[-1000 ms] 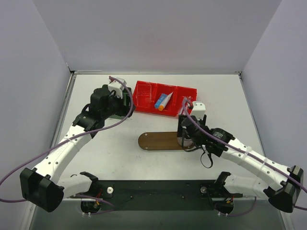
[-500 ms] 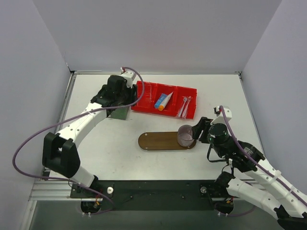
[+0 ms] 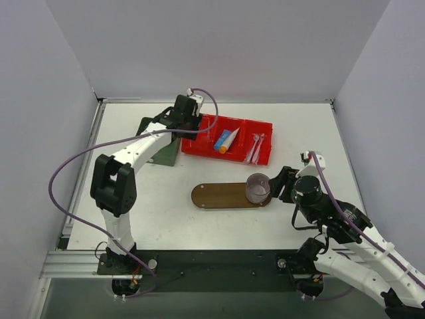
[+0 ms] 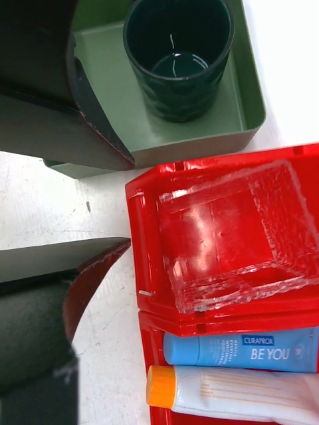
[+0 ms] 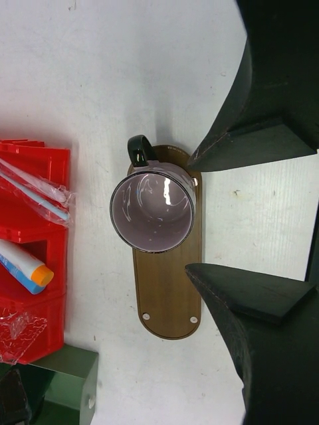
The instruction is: Prepare toiletry sets of a toothbrush and toothpaste on the tray
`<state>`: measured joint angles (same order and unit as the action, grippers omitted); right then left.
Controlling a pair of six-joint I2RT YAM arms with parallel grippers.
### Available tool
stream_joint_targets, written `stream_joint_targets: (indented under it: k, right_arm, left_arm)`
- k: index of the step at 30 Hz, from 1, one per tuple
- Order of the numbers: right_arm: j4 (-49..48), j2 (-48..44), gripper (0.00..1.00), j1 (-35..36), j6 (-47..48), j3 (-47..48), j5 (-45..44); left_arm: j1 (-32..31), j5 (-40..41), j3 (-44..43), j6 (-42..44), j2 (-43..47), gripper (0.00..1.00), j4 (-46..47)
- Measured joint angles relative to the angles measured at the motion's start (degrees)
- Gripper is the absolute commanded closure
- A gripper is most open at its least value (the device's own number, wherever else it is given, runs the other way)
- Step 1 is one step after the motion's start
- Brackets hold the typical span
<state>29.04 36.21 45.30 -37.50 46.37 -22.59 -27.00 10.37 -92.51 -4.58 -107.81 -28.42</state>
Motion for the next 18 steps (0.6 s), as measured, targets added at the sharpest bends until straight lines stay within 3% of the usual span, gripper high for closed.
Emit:
stream_joint_targets:
  k: [13, 18]
  right_arm:
    - [0.6, 1.4, 0.47, 0.0, 0.0, 0.0, 0.2]
    - [0.9, 1.4, 0.47, -0.2, 0.0, 0.0, 0.2]
  left_arm:
    - [-1.2, 4.0, -14.0, 1.2, -12.0, 0.51, -7.2]
    - [-1.1, 4.2, -15.3, 1.2, -13.8, 0.53, -8.4]
